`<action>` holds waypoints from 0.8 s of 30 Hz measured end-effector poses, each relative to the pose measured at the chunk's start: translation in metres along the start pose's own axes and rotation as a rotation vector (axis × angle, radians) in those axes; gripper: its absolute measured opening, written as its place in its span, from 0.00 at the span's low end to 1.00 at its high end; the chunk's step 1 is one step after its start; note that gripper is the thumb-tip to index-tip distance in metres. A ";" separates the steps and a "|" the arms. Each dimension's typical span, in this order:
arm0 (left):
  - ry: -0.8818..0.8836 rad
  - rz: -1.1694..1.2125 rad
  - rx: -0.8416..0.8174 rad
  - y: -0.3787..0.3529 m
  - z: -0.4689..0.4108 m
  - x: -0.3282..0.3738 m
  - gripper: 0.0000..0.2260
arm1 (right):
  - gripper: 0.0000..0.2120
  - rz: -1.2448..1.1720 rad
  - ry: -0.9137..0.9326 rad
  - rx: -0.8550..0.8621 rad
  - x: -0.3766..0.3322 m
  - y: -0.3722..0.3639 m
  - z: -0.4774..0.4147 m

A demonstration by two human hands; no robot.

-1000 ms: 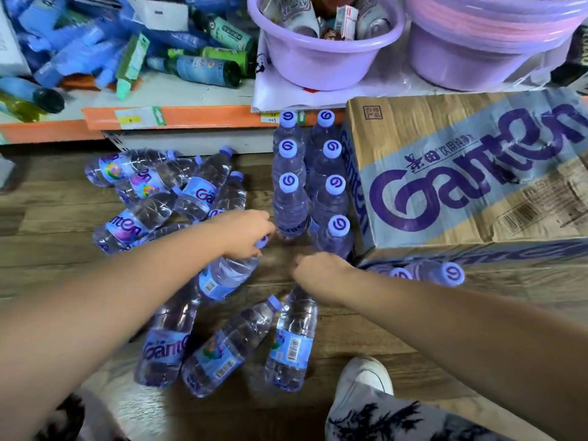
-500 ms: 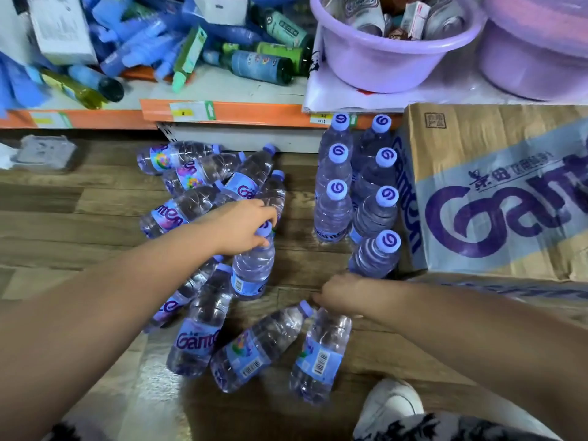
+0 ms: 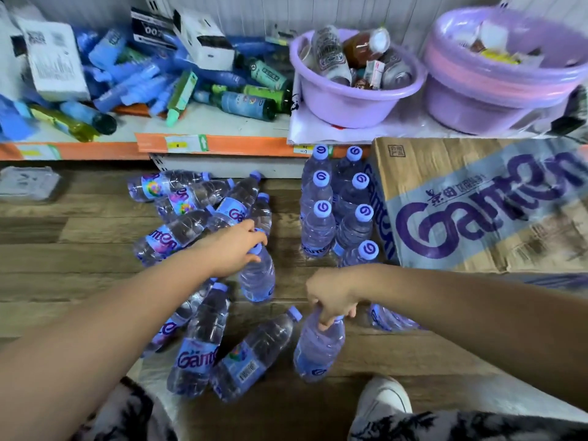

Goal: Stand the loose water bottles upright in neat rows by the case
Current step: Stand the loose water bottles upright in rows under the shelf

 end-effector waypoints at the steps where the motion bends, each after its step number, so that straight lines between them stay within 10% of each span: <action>1: 0.005 0.014 0.015 0.003 0.002 -0.001 0.16 | 0.12 -0.013 -0.021 0.021 0.004 0.008 0.007; 24: 0.117 0.256 0.375 0.071 -0.005 -0.022 0.14 | 0.07 -0.475 -0.029 0.635 -0.006 0.226 0.063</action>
Point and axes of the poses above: each hand's wrist, its own z-axis away from the middle knuckle, its own y-axis out of the back of the hand, x = y × z, the point moved 5 cm from there along -z, towards the middle knuckle, and after that the axes turned 13 degrees about x, right-handed, at the moved point
